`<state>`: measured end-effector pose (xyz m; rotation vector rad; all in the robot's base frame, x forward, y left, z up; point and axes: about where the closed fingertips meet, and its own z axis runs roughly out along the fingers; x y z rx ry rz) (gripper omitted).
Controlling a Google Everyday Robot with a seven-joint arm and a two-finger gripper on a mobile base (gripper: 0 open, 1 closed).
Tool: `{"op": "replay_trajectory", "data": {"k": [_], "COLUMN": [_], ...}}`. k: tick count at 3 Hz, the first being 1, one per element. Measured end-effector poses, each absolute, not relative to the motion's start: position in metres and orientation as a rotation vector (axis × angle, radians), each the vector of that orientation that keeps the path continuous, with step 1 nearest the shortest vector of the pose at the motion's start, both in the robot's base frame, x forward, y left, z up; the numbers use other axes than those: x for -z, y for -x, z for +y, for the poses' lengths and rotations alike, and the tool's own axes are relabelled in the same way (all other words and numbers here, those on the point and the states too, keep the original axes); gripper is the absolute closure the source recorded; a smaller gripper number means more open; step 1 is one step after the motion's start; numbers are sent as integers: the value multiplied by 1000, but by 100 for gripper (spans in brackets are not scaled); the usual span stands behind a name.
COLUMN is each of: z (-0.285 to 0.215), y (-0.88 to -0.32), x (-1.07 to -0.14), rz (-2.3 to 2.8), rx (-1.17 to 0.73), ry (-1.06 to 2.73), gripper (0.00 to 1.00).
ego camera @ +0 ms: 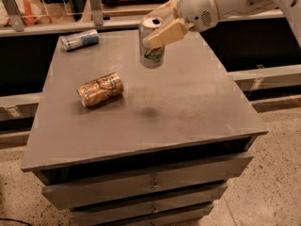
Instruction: Move 7up can near orange can
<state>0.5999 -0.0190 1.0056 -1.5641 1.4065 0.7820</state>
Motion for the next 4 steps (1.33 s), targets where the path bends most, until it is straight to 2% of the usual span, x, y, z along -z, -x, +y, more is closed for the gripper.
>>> {"op": "replay_trajectory", "data": {"k": [2, 4], "z": [-26, -8], "y": [-597, -597], "x": [-1006, -977], "rz": [1467, 1508], "rx": [-693, -690], "ry": [1520, 1518], "gripper": [100, 100]}}
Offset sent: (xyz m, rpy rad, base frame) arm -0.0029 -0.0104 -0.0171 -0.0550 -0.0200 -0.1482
